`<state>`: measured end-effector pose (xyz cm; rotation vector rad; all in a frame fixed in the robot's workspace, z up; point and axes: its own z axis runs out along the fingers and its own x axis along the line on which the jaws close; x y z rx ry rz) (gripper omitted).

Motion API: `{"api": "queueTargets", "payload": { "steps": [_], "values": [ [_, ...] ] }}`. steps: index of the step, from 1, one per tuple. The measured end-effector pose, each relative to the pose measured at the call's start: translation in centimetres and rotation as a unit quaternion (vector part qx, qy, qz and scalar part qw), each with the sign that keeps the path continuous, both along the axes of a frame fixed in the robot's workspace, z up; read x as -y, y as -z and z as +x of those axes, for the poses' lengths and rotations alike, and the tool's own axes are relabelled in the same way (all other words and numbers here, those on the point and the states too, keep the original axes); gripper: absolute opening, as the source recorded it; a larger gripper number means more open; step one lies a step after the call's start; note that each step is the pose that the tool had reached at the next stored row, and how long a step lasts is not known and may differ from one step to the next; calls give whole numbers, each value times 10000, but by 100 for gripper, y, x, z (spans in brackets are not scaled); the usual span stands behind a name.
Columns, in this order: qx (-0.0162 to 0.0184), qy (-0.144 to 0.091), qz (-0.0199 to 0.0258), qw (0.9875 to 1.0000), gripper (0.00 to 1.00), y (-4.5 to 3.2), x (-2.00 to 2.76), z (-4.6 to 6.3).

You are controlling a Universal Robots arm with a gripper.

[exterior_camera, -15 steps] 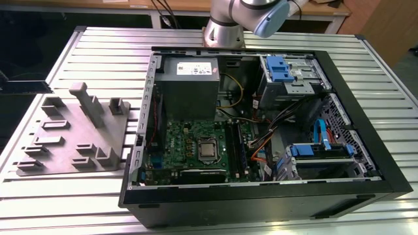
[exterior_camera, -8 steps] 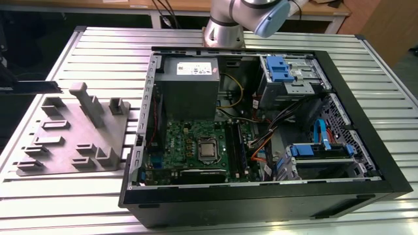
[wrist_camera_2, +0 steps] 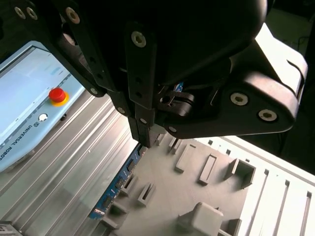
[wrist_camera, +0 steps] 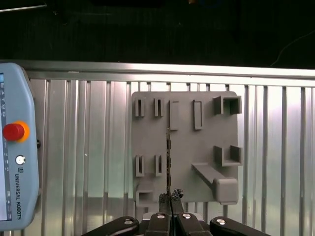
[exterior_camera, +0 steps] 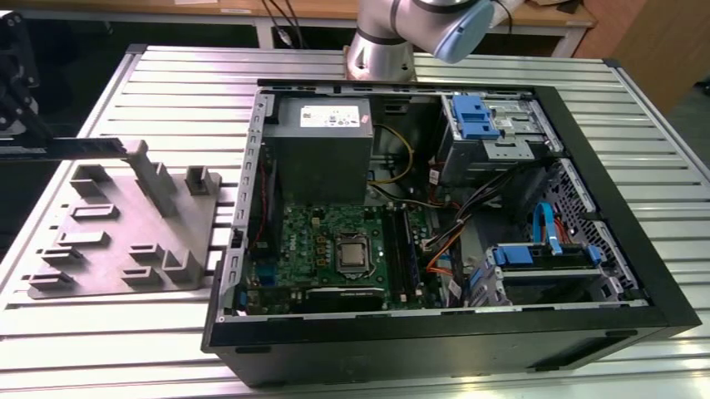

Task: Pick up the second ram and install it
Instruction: 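Pick up the second ram and move it above second insertion slot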

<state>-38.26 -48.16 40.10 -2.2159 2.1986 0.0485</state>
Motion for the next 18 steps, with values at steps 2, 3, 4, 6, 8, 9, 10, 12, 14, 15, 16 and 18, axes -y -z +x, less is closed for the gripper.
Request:
{"api": "queueTargets", "payload": {
  "steps": [2, 3, 4, 6, 8, 9, 10, 12, 14, 15, 16, 18],
  "values": [
    [0, 3, 0, 10000, 11, 2, 0, 51],
    [0, 6, 0, 10000, 11, 2, 0, 76],
    [0, 7, 0, 10000, 11, 3, 0, 102],
    [0, 11, 0, 10000, 11, 5, 0, 160],
    [0, 13, 0, 10000, 11, 6, 0, 218],
    [-1, 14, 0, 10000, 11, 6, 0, 245],
    [0, 16, 0, 10000, 11, 7, 0, 272],
    [0, 19, 0, 10000, 11, 9, 0, 330],
    [0, 21, 0, 10000, 11, 9, 0, 388],
    [0, 22, 0, 10000, 11, 10, 0, 417],
    [0, 24, 0, 10000, 11, 10, 0, 446],
    [0, 25, 0, 10000, 11, 11, 0, 504]
  ]
}}
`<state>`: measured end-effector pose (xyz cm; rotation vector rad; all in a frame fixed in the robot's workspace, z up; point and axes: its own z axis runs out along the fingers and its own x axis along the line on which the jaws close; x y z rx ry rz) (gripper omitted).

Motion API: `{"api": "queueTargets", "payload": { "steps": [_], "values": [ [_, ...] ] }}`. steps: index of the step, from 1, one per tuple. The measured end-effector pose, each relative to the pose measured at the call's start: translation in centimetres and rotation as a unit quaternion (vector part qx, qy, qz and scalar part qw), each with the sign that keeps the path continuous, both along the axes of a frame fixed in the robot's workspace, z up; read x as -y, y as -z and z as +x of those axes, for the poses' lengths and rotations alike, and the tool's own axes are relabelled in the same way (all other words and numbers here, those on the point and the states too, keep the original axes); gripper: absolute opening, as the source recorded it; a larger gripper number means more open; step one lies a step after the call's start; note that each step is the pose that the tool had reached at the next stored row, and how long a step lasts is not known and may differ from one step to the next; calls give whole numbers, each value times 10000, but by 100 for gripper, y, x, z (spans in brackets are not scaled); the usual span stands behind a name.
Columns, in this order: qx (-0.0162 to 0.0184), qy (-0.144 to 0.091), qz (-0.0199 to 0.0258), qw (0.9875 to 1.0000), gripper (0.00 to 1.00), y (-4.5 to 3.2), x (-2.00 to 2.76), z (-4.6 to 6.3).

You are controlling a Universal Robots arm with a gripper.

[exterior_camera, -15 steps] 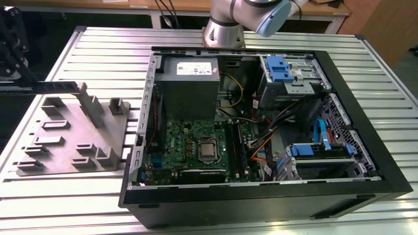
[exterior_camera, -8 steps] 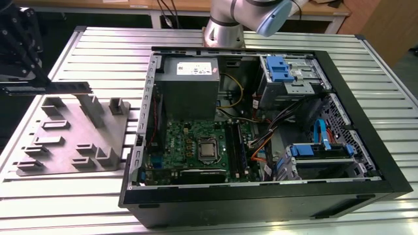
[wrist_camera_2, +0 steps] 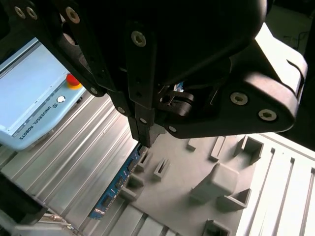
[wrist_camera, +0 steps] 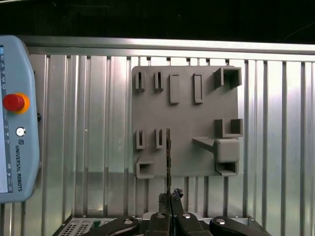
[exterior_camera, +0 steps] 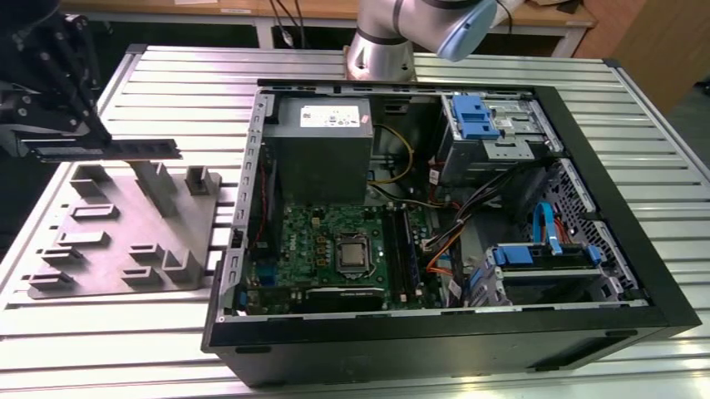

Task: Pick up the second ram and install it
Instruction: 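Pick up the second ram and move it above second insertion slot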

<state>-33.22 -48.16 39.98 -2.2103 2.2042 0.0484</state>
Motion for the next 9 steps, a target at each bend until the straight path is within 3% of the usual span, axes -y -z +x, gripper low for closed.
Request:
{"api": "queueTargets", "payload": {
  "steps": [9],
  "values": [
    [0, 7, 0, 10000, 11, 6, 0, 282]
  ]
}}
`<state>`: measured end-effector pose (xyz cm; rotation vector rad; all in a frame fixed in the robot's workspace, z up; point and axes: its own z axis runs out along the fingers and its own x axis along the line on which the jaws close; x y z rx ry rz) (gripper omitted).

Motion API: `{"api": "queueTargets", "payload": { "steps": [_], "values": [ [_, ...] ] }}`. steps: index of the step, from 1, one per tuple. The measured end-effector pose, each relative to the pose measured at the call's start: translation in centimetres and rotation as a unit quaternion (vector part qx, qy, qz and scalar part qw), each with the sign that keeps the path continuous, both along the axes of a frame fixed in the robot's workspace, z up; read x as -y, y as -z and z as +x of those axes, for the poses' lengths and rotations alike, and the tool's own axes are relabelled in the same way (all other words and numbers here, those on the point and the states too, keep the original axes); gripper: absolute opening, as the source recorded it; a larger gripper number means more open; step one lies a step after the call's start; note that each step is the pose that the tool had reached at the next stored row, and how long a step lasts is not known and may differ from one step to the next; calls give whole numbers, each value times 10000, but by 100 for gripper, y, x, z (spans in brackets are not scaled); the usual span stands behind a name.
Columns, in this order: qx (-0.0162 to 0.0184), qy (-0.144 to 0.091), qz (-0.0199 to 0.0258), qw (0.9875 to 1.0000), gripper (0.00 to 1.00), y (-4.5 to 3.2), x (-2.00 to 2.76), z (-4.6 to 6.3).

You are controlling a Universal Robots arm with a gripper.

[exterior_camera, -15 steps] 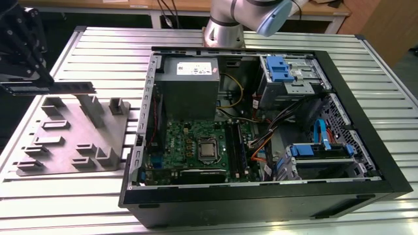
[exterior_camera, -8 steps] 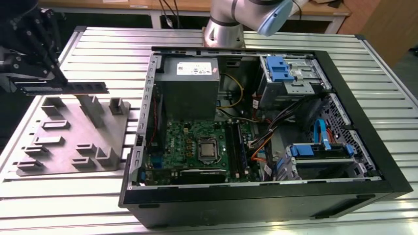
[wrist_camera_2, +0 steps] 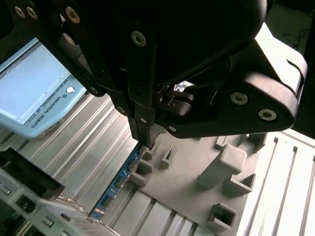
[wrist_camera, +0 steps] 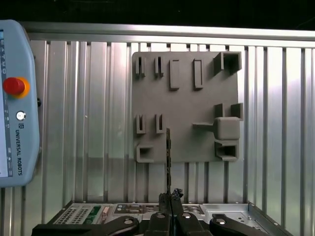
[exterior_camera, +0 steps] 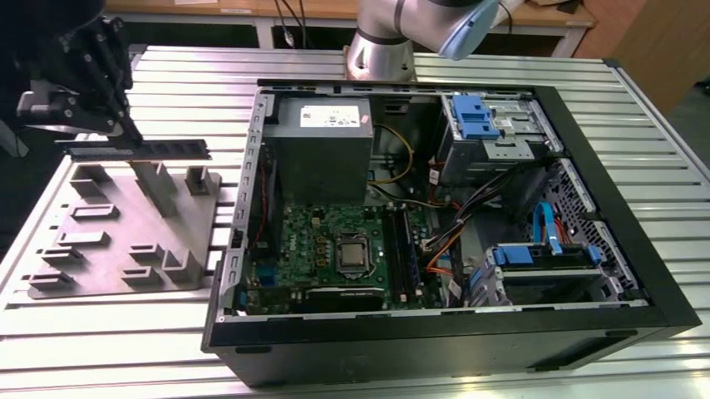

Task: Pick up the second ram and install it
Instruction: 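Pick up the second ram and move it above second insertion slot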

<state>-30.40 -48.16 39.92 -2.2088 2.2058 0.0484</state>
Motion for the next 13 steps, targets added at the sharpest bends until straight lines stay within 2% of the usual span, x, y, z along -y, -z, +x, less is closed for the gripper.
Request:
{"api": "queueTargets", "payload": {
  "steps": [13],
  "values": [
    [0, 13, 0, 10000, 11, 11, 0, 418]
  ]
}}
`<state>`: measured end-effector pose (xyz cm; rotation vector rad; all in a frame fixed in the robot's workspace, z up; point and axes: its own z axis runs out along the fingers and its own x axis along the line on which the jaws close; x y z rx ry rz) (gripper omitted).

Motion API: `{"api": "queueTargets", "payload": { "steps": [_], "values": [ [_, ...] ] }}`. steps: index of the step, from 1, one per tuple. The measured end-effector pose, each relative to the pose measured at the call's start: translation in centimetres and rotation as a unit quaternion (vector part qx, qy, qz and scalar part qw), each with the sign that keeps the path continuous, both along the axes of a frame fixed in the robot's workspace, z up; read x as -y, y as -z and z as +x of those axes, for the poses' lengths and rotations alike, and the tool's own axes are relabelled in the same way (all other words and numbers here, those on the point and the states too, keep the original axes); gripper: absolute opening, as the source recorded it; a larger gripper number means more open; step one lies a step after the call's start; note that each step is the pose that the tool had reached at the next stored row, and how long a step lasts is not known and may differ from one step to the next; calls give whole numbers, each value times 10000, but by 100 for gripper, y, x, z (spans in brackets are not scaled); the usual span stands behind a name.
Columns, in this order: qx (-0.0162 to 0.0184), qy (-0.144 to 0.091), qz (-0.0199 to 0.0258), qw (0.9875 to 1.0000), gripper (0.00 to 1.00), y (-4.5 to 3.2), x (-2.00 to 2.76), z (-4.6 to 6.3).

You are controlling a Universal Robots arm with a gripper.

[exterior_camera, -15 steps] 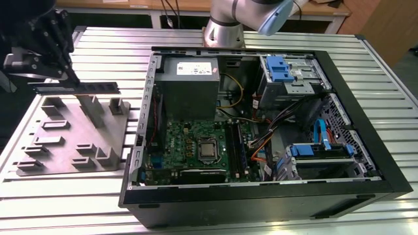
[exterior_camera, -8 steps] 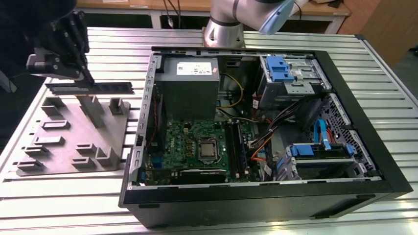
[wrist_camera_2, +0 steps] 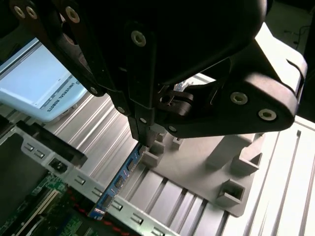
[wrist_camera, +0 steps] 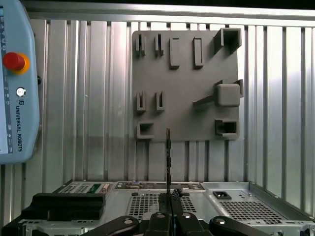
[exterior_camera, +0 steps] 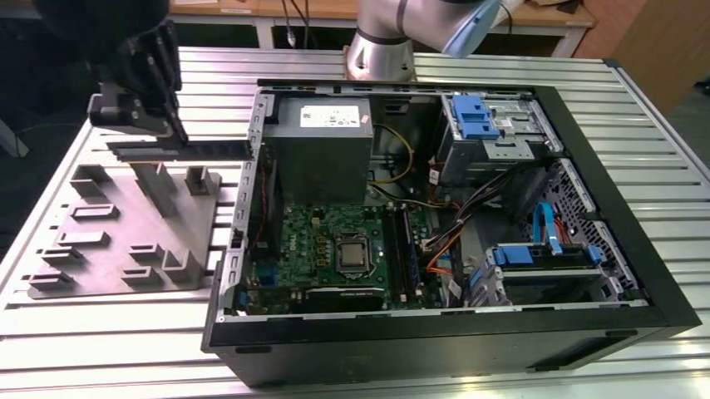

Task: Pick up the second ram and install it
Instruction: 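Pick up the second ram and move it above second insertion slot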

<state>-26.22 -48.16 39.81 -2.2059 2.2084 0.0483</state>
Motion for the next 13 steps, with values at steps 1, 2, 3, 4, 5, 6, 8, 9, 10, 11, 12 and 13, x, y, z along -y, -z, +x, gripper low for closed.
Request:
{"api": "queueTargets", "payload": {
  "steps": [1, 2, 3, 4, 5, 6, 8, 9, 10, 11, 12, 13],
  "values": [
    [0, 2, 0, 10000, 11, 1, 0, 30],
    [0, 4, 0, 10000, 11, 2, 0, 63],
    [0, 6, -1, 10000, 11, 3, 0, 94],
    [0, 8, -1, 10000, 11, 4, 0, 125],
    [0, 9, 0, 10000, 11, 6, 0, 156],
    [0, 11, 0, 10000, 11, 6, 0, 188],
    [0, 13, 0, 10000, 11, 7, 0, 253],
    [0, 15, 0, 10000, 11, 8, 0, 289],
    [-1, 16, -1, 10000, 11, 8, 0, 323],
    [0, 17, -1, 10000, 11, 9, 0, 358],
    [0, 17, 0, 10000, 11, 10, 0, 392],
    [0, 18, 0, 10000, 11, 11, 0, 427]
  ]
}}
